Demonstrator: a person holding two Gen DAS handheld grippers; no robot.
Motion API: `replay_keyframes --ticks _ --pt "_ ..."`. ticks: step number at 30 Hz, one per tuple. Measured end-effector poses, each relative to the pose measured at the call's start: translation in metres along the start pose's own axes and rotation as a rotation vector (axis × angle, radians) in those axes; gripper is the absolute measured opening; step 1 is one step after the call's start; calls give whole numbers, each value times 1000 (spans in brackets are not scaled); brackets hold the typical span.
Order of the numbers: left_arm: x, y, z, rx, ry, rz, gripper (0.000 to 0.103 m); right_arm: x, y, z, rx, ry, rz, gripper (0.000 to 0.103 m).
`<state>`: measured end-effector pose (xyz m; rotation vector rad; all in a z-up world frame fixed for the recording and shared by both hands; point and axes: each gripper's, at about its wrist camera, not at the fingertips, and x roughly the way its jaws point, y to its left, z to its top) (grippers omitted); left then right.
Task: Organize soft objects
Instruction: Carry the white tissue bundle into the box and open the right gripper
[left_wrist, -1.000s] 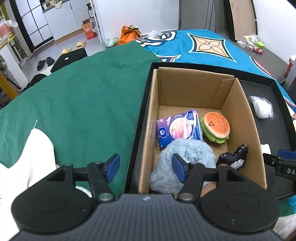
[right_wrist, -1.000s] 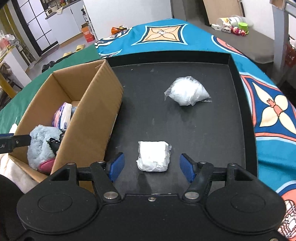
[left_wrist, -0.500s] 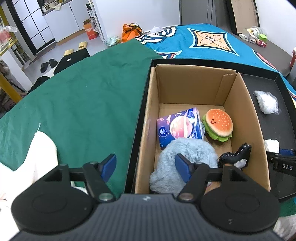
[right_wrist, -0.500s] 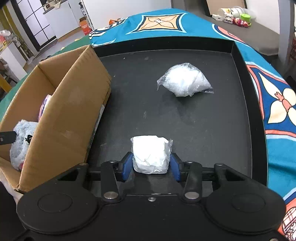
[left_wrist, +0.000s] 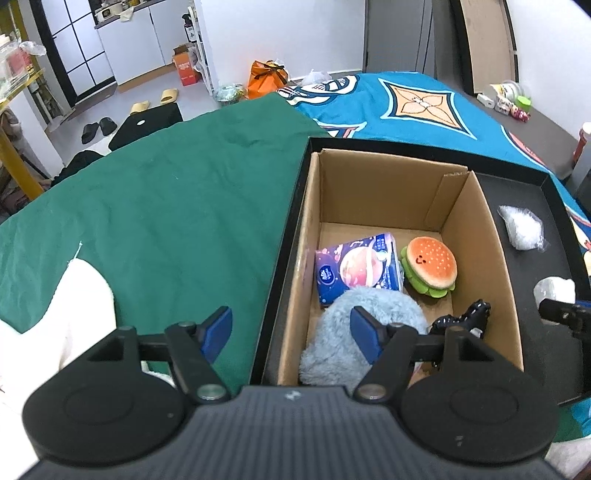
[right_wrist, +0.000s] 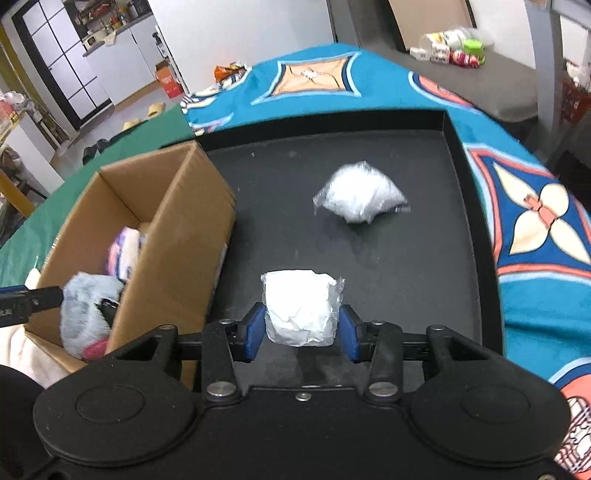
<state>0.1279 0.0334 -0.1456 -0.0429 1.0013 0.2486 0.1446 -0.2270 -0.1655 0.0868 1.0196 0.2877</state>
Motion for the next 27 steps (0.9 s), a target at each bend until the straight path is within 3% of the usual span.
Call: replay_keyframes --ticks 18,27 --pt "-5 13 -4 -43 -28 -63 69 -51 57 25 -55 -114 51 42" --pt "6 19 -2 -77 26 -116 61 -58 85 30 -113 -128 52 42"
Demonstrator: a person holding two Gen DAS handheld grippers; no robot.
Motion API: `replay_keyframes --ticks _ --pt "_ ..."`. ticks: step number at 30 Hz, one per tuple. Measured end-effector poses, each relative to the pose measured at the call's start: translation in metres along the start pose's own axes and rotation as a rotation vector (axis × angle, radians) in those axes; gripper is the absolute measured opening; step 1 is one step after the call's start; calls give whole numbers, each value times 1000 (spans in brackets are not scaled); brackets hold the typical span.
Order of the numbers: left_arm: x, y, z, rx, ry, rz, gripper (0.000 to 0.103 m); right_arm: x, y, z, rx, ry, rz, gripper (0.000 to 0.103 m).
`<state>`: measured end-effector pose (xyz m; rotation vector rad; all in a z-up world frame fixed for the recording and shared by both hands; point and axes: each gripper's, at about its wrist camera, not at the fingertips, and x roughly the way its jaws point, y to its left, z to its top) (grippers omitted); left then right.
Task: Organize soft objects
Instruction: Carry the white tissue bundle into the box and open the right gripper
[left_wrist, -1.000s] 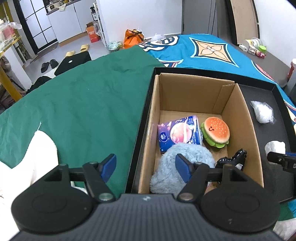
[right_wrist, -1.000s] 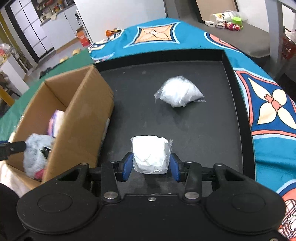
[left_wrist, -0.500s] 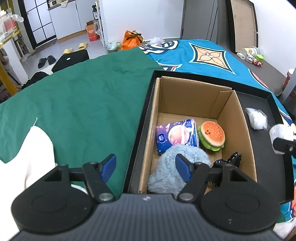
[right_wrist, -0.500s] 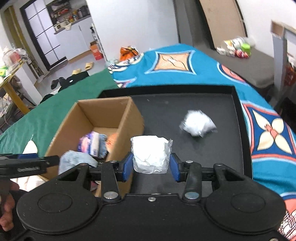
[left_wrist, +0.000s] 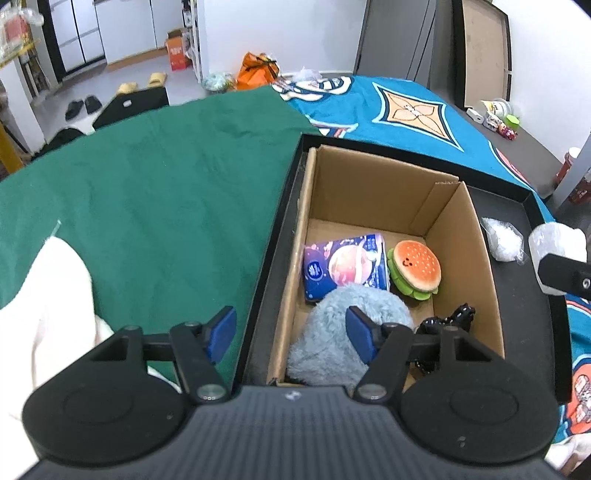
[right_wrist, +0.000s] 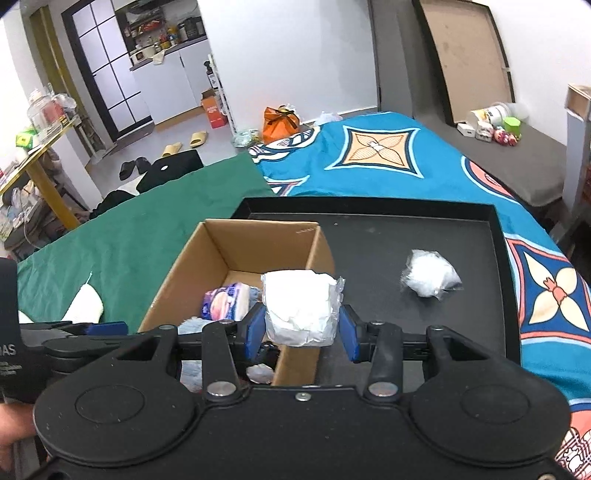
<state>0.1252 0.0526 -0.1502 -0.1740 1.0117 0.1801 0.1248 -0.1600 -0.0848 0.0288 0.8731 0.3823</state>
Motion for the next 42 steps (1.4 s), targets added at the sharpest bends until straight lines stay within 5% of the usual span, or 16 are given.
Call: replay_keyframes --ticks 7,13,17,20,40,42 --pt "7 10 -1 -39 37 -54 40 3 24 7 -44 -2 -2 42" --pt "13 15 -2 -55 51 -50 11 8 43 13 -67 -3 4 42" --pt "14 15 -3 -44 46 -51 10 10 51 16 -69 -14 15 45" --pt "14 18 -3 -52 45 -60 11 12 54 14 -79 -3 -2 67" --pt "5 11 -6 -11 33 -53 16 0 4 -4 -60 46 -101 68" --pt "3 7 -7 9 26 -42 25 0 -3 -3 -62 43 -104 68"
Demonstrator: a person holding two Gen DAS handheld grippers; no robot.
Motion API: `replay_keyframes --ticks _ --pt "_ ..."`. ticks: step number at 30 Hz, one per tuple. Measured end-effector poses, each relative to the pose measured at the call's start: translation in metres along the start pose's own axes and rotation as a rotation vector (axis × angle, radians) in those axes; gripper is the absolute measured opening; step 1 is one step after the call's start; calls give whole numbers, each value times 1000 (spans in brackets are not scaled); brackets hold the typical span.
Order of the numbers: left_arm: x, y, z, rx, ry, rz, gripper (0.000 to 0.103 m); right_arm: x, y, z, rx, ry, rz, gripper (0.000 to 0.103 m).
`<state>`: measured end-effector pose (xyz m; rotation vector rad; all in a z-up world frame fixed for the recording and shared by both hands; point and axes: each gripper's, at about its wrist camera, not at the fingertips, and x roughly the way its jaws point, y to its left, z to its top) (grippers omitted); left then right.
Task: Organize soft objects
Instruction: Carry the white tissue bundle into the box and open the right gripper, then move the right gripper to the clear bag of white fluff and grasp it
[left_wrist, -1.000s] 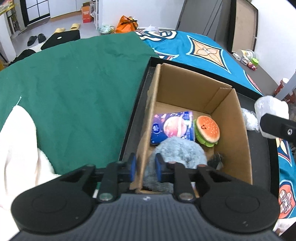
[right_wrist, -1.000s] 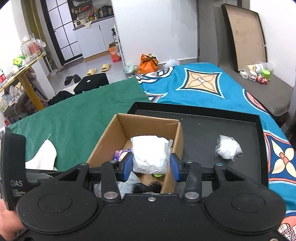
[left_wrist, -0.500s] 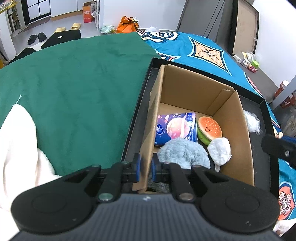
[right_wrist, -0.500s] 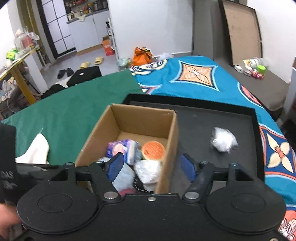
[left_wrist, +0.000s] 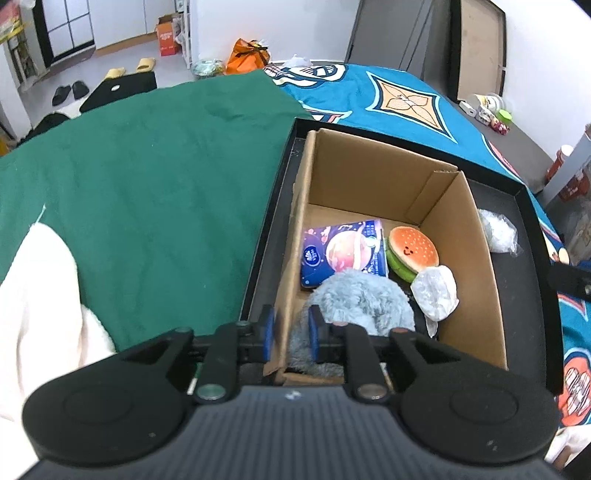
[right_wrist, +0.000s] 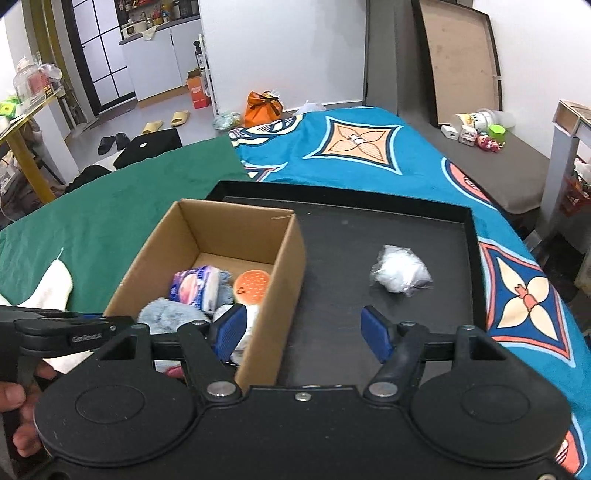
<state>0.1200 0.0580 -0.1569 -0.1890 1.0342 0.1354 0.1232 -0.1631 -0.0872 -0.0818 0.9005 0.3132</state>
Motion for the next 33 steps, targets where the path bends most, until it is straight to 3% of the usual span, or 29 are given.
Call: replay_keyframes --ticks 3,20,26,33 --pt "-2 -6 -1 25 -17 30 36 6 -11 0 -2 3 -1 68" --pt "1 -26 2 91 -26 163 67 37 -64 -1 87 -36 19 68" --pt "6 -33 3 112 -23 220 69 53 -87 -6 149 -82 31 68" --pt "7 -43 5 141 -26 275 71 77 -114 -13 232 -68 45 48"
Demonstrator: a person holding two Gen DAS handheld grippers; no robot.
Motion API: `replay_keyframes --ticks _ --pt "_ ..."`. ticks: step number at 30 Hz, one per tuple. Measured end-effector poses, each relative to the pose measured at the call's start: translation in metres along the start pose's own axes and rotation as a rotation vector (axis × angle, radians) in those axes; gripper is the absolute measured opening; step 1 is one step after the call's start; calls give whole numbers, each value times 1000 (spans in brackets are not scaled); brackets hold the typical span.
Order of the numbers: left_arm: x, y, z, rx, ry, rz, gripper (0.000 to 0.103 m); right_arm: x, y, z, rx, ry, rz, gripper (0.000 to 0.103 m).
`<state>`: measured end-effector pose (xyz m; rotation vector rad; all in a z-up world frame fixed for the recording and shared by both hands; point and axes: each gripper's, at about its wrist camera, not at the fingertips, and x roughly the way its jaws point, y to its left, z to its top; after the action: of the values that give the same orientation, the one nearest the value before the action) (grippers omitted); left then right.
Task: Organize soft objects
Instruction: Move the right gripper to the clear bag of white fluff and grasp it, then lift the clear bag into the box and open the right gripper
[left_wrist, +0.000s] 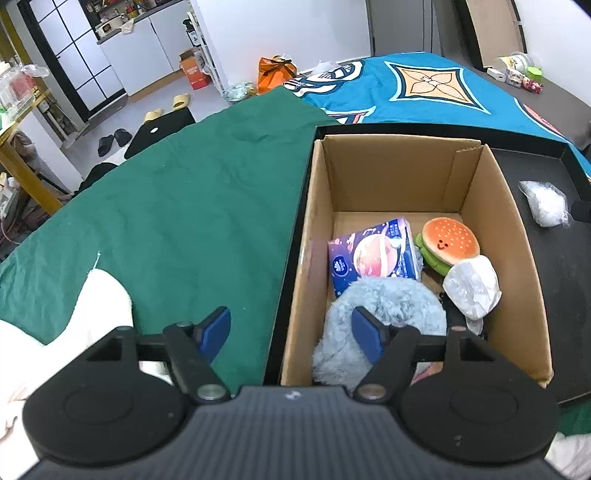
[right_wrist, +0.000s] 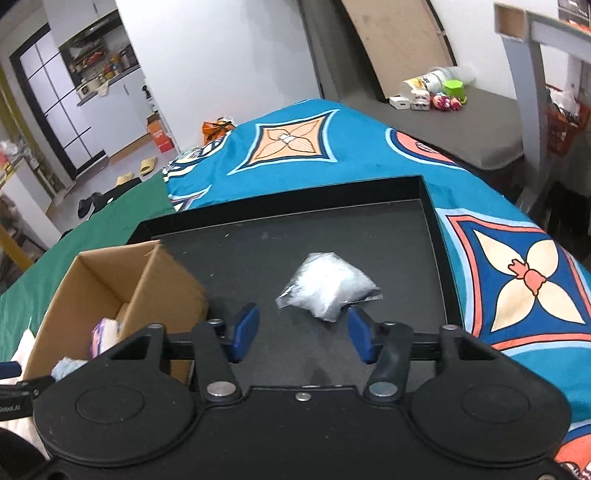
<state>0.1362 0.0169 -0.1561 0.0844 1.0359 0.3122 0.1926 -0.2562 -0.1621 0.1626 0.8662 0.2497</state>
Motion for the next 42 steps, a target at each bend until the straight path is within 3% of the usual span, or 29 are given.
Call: replay_keyframes --ticks 7,12,15,22,33,40,41,42 --pt "4 -5 5 1 21 29 74 26 -21 -3 52 35 5 34" --pt "4 -11 5 16 24 51 75 32 -26 -2 66 31 36 33" --pt "4 -12 5 21 23 58 76 35 -26 -3 55 30 52 15" --pt "2 -13 5 22 18 46 76 27 -30 -7 58 38 46 10" --pt "-4 -6 1 18 4 11 76 2 -39 -23 89 130 -20 12" --pt "-9 -2 -1 9 -12 -4 76 -6 -57 -32 155 174 -111 24" --pt "-9 -2 -1 10 -13 -5 76 -9 -59 -32 163 168 -115 27" --pt "-9 -3 -1 13 -14 -6 76 -11 -60 -31 166 159 -120 37"
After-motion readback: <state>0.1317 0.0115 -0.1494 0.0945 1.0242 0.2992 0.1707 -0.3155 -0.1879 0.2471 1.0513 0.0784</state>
